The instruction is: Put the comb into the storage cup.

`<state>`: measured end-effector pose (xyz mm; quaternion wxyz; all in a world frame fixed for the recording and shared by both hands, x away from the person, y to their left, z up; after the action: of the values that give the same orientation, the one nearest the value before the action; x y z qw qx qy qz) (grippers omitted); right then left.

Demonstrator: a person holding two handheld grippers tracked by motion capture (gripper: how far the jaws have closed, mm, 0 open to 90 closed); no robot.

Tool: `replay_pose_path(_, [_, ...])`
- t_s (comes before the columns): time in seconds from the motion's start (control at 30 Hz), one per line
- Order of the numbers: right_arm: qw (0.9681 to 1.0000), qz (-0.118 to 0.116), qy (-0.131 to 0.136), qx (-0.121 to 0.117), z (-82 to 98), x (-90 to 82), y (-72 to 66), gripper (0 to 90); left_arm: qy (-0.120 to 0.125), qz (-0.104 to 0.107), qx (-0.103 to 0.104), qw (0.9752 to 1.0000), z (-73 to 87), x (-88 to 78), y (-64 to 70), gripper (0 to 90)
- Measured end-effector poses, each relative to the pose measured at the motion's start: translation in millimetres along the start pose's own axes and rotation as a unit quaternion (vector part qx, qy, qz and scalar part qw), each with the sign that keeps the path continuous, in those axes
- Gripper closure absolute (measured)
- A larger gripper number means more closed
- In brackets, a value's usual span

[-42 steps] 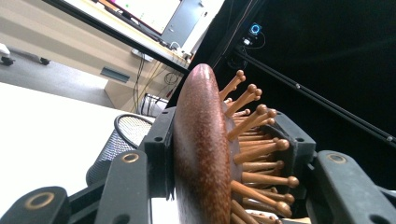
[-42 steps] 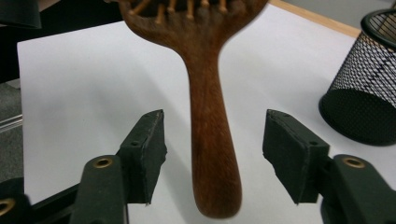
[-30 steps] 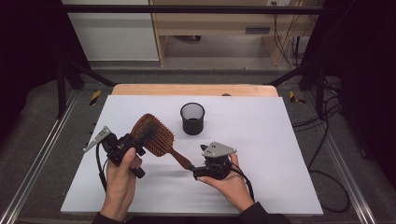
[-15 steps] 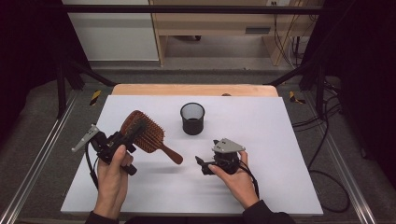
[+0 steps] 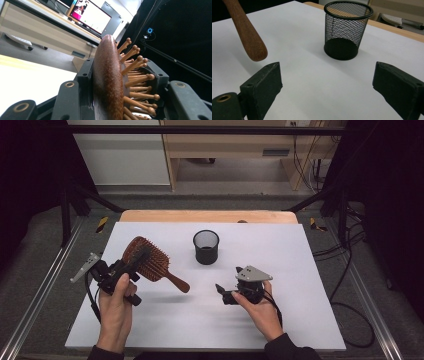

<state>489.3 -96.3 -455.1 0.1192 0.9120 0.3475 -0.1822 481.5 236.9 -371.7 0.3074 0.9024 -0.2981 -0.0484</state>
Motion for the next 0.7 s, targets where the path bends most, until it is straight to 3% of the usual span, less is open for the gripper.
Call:
replay_pose_path(0.47, [0.9981, 0.048, 0.030, 0.022, 4.5, -14.5, 27.3, 8.0, 0.013, -0.015, 0.010, 0.9998, -9.9, -7.4, -7.9, 50.2])
replay_pose_path(0.7, [0.9955, 0.073, 0.051, 0.032, 7.7, -22.2, 40.0, 8.0, 0.018, -0.020, 0.008, 0.9996, -13.5, -9.7, -11.8, 50.1])
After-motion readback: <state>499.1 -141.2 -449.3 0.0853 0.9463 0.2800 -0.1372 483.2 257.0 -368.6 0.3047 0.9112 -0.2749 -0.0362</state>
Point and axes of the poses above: each handheld gripper's, and its own axes: x roughly forward along the jaws, z roughly out of its underside, y roughly to its right, the point moved 4 cm from there along x, roughly forward along the jaws, and after that the axes turned 5 degrees about -x, right-handed, at the moved point
